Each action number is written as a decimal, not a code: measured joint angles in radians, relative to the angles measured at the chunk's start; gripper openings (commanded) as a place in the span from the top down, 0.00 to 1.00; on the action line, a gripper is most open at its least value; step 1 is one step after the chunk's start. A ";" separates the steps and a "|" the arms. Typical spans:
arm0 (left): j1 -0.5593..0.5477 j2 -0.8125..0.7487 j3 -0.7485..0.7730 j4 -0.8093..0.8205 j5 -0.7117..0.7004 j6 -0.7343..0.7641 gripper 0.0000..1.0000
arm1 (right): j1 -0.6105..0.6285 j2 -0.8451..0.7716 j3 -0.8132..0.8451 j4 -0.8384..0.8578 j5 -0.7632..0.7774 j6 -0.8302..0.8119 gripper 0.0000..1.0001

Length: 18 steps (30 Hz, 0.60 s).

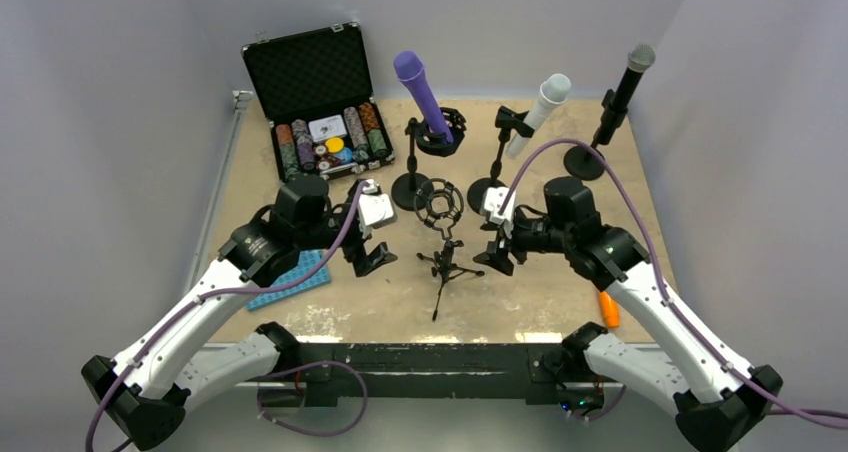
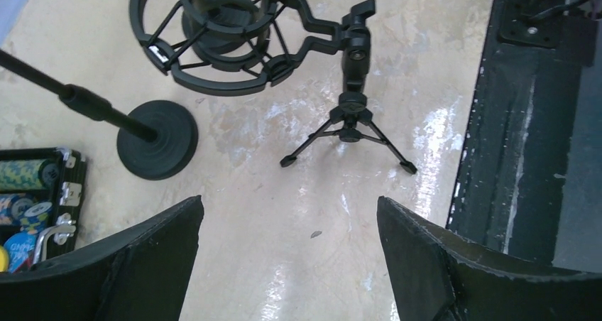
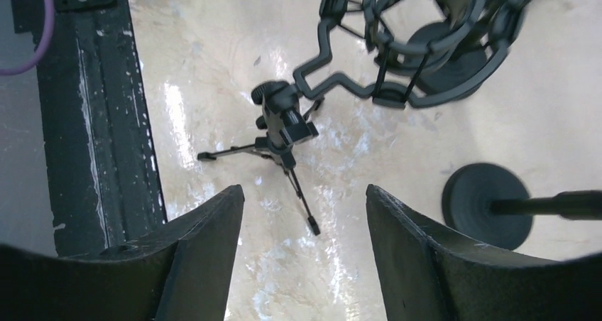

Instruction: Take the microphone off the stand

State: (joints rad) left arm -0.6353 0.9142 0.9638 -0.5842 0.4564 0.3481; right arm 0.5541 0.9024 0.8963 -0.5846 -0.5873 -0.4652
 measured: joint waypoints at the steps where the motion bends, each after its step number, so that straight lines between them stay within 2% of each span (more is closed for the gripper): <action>1: 0.000 0.000 0.003 -0.002 0.015 0.000 0.08 | 0.000 -0.008 0.012 -0.006 -0.002 -0.003 0.35; 6: 0.000 0.030 0.005 0.005 0.081 -0.030 0.09 | 0.002 -0.021 0.124 -0.041 -0.033 -0.029 0.36; 9: 0.000 0.045 -0.027 0.066 0.099 -0.085 0.11 | 0.010 0.007 0.204 -0.051 -0.048 -0.053 0.38; 14: 0.000 0.067 -0.102 0.175 0.157 -0.174 0.21 | 0.022 0.110 0.309 -0.049 -0.067 -0.057 0.38; 18: 0.000 0.122 -0.144 0.274 0.227 -0.190 0.27 | 0.037 0.177 0.322 -0.035 -0.060 -0.053 0.39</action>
State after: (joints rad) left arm -0.6353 1.0359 0.8196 -0.3103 0.6838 0.1581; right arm 0.5907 1.0790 1.2179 -0.6193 -0.6468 -0.5186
